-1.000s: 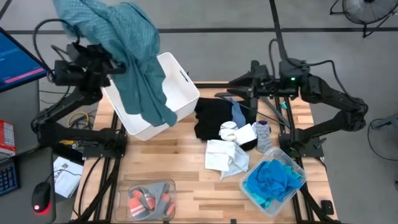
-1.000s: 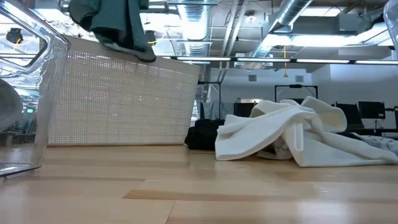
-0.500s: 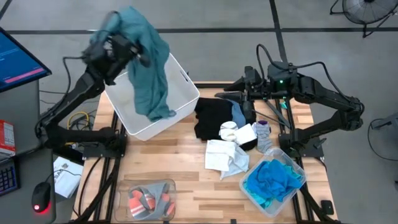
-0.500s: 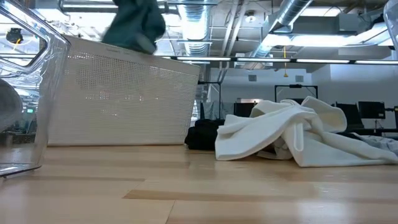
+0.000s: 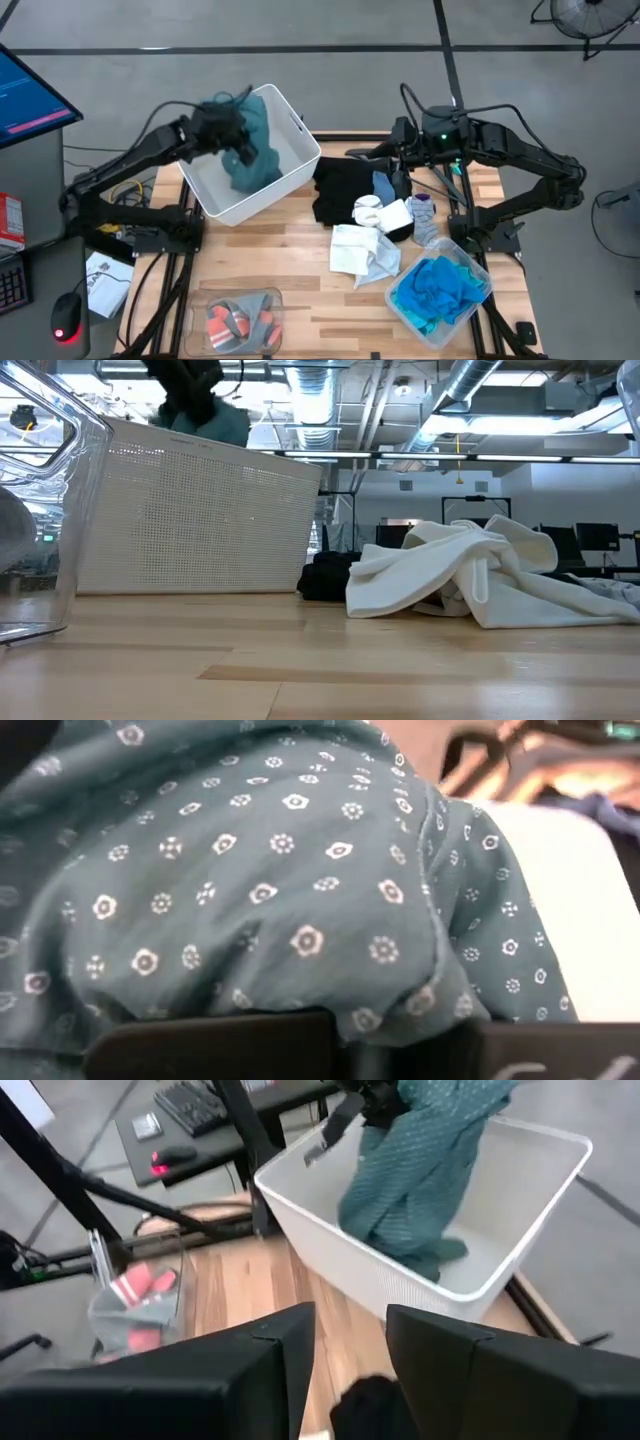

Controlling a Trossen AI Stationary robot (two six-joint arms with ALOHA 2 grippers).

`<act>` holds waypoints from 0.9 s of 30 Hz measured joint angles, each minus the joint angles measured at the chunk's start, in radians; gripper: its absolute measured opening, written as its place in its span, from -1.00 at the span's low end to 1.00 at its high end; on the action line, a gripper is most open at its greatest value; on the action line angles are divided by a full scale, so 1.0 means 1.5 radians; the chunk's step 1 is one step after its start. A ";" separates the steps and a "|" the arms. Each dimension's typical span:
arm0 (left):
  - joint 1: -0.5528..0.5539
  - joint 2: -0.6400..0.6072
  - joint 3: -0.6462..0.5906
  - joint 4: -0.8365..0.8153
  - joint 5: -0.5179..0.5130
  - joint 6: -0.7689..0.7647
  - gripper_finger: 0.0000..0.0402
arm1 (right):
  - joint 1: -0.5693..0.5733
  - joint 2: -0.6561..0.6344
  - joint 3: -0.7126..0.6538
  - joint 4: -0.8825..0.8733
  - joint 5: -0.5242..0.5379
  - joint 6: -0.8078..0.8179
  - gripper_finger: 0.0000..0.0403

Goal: Pick & Place Cloths
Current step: Put the green patterned long-sleeve polo into the white bin, then put the top white sock into the left transparent bin

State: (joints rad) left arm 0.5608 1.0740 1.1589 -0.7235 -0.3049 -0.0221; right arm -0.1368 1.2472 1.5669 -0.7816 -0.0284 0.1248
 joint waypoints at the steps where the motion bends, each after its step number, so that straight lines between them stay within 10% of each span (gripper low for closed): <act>1: -0.005 0.000 -0.014 -0.003 0.001 -0.018 -0.98 | 0.000 0.002 0.000 -0.010 0.000 0.000 -0.39; 27: -0.105 -0.002 -0.089 -0.120 0.111 -0.276 0.35 | -0.005 0.153 -0.001 -0.306 0.050 0.062 0.06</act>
State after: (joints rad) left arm 0.4035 1.0709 1.0256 -0.9034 -0.1385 -0.4354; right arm -0.1449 1.4763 1.5661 -1.2413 0.0460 0.2178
